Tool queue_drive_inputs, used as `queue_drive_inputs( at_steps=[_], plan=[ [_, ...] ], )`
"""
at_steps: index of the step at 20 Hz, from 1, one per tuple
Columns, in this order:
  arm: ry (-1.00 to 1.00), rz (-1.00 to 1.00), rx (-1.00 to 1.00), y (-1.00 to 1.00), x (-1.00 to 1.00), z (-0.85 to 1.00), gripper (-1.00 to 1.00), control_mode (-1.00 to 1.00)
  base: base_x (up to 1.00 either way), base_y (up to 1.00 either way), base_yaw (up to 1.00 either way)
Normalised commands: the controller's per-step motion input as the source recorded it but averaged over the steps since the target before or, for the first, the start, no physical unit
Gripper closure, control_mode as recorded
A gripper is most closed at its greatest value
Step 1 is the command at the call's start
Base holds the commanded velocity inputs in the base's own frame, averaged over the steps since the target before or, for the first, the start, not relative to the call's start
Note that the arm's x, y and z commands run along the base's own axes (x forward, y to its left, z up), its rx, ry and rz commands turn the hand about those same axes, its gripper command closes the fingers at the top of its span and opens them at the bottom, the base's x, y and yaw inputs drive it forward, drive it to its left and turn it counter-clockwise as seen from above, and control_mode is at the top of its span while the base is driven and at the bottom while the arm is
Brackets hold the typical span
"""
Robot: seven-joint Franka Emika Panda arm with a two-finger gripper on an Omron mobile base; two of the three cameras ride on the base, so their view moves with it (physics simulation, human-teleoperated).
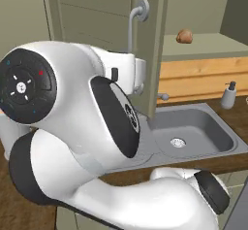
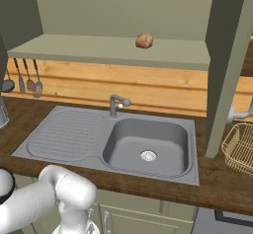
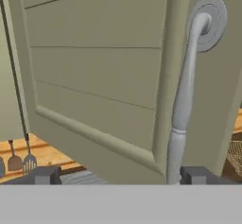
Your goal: Open the cabinet, pick up the bread from the cabinet and place it in the basket. Then move the basket to the dining counter.
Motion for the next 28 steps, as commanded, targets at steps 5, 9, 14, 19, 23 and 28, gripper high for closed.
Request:
queue_drive_inputs(
  at_steps=[5, 9, 14, 19, 23, 28],
  plan=[
    [-0.03, 0.19, 0.41, -0.86, -0.98, -0.14, -1.0, -1.0, 0.0, 0.0, 0.0],
    [0.0, 0.22, 0.49, -1.0, -0.5, -0.42, -1.0, -1.0, 0.0, 0.0, 0.0],
    [0.0, 0.15, 0.51, -1.0, -0.03, -0.22, -1.0, -1.0, 0.0, 0.0, 0.0],
    [0.27, 0.03, 0.62, -0.98, 0.0, -0.04, -1.0, -1.0, 0.0, 0.0, 0.0],
    [0.29, 0.03, 0.57, -0.6, 0.02, -0.13, -1.0, -1.0, 0.0, 0.0, 0.0],
    [0.09, 0.02, 0.29, -0.06, 0.45, -0.32, -1.0, -1.0, 0.0, 0.0, 0.0]
  ],
)
